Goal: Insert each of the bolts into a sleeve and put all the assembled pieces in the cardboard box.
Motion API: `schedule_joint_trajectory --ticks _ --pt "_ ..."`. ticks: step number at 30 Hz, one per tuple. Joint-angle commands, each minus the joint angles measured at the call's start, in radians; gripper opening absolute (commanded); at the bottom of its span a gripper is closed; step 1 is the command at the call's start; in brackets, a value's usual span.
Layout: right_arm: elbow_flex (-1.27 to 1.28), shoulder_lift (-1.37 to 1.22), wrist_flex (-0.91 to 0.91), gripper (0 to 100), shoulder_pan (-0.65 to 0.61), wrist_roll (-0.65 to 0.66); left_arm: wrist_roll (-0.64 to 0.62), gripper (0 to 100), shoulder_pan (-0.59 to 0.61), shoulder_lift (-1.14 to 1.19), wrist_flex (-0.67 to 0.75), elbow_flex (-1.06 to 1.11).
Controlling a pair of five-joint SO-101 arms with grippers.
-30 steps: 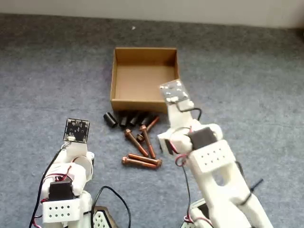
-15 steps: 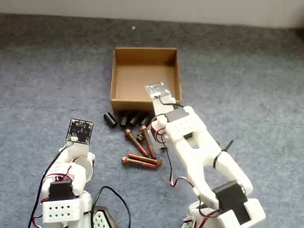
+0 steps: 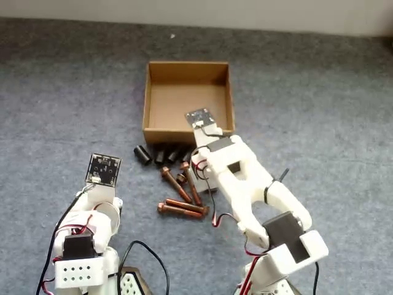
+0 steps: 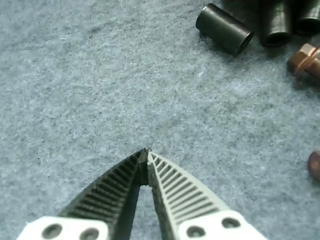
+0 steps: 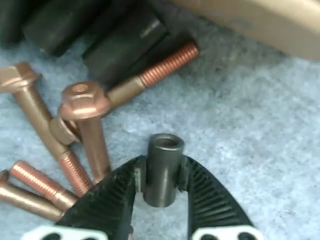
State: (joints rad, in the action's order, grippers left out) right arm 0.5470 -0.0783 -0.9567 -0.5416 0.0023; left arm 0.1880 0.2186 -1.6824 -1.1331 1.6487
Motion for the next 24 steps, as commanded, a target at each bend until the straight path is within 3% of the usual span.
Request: schedule_joint_trajectory --ticks 1,8,14,22,24 --pt "-0.025 -0.027 0.007 0.3 0.015 -0.006 0.009 1 0.007 -0.007 -0.008 -0.039" --pt "-0.019 0.173 -0.065 0.5 0.022 -0.006 0.009 1 0.005 -0.007 -0.002 -0.031" --pt "0.09 0.426 -0.065 0.5 0.125 -0.009 0.038 1 0.01 -0.007 -0.044 -0.081" --pt "0.234 0.532 0.084 0.5 0.26 -0.014 0.089 1 0.001 0.004 -0.1 -0.254" --pt "0.249 0.532 0.113 0.5 0.286 -0.081 0.089 1 -0.039 0.005 -0.101 -0.292"
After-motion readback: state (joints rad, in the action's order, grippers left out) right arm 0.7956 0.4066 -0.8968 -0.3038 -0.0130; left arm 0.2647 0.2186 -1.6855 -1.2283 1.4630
